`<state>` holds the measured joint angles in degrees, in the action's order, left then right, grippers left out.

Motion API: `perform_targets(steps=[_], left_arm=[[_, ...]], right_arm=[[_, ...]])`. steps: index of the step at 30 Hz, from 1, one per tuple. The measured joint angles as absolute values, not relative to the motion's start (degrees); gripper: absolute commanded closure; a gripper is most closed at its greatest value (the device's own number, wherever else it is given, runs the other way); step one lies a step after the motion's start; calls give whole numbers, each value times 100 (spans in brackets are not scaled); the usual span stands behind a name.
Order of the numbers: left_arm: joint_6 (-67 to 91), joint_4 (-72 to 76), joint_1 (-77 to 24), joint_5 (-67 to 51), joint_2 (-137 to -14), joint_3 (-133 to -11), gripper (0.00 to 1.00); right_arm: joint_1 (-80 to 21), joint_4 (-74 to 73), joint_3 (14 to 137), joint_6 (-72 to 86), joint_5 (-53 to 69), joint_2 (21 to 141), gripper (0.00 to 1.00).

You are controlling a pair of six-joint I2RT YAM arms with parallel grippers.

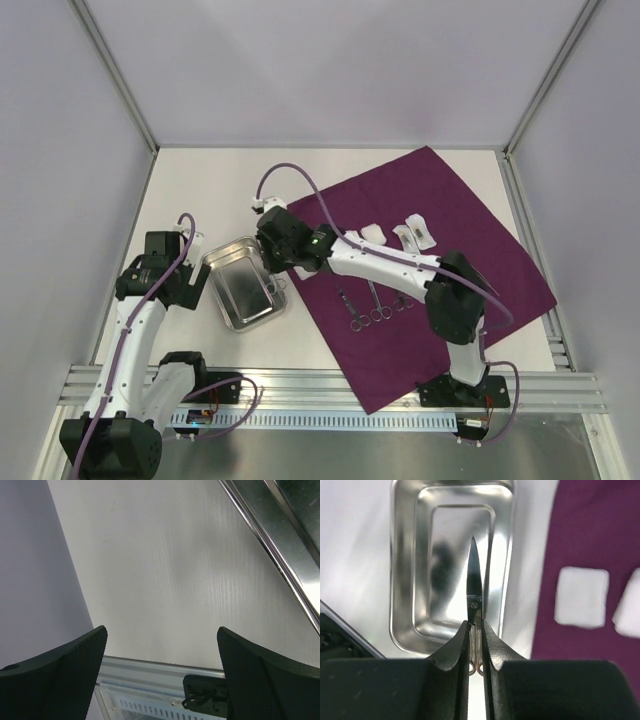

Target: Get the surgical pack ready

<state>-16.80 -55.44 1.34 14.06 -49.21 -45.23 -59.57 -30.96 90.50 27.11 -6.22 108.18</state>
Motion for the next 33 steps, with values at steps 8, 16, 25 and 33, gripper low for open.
perform_targets(steps=[8, 16, 25, 33], left_arm=[[-1680, -5544, 134, 1406, -4917, -4523, 0], [-1680, -5544, 134, 1406, -4917, -4523, 0], [-1680, -5544, 134, 1404, -4917, -4523, 0], [-1680, -5546, 134, 1404, -4917, -4523, 0]], right_arm=[[-6136, -2827, 10095, 2773, -545, 12313, 99], [-6160, -2842, 10095, 3002, -556, 12709, 98], [-6178, -2869, 10134, 3127, -543, 12731, 73], [-6178, -3009, 10228, 2971, -561, 12368, 66]])
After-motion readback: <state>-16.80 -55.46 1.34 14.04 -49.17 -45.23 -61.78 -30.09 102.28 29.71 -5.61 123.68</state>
